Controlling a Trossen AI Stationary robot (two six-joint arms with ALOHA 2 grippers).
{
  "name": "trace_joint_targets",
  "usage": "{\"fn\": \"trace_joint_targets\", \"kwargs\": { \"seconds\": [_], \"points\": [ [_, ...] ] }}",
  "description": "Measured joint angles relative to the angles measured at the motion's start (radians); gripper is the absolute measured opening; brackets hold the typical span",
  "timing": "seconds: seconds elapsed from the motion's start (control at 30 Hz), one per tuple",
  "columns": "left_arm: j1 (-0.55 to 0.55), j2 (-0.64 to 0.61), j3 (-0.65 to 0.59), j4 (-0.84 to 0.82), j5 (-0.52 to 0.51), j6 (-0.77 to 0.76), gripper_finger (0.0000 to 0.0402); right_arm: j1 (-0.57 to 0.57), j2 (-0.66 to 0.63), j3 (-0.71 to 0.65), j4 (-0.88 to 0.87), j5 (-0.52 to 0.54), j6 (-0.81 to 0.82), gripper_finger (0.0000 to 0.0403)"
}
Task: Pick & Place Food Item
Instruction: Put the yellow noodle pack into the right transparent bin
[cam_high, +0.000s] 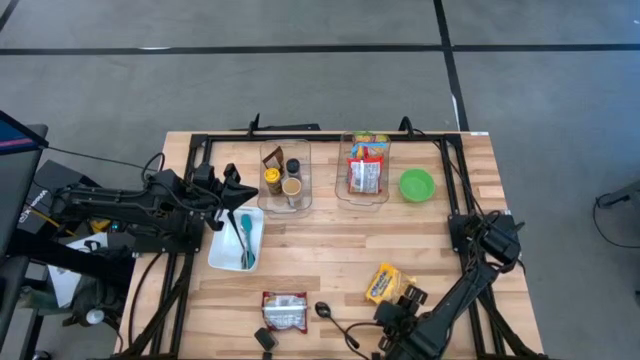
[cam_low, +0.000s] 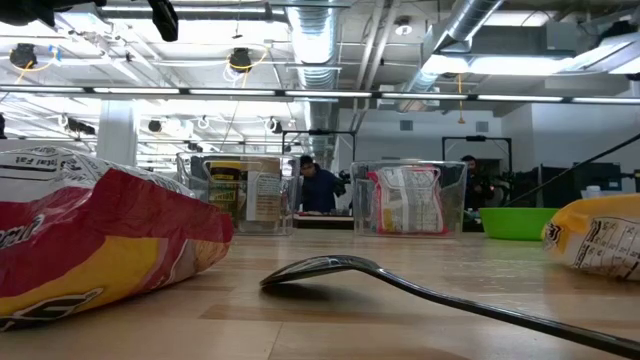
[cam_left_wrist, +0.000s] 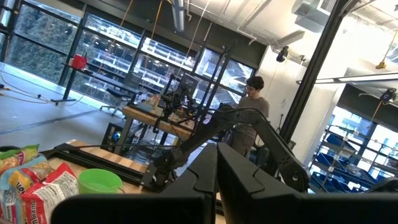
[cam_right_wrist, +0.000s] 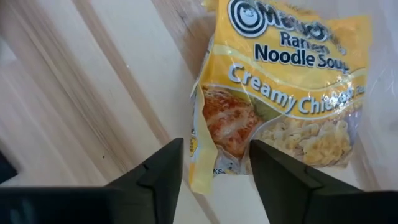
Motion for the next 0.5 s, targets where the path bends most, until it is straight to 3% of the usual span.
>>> {"fn": "trace_joint_targets", "kwargs": {
  "seconds": [0.5],
  "points": [
    [0.000, 0.000, 0.000, 0.000, 0.000, 0.000, 0.0004, 0.004, 0.000, -0.005, 0.015, -0.026, 0.044, 0.0170]
  ]
}}
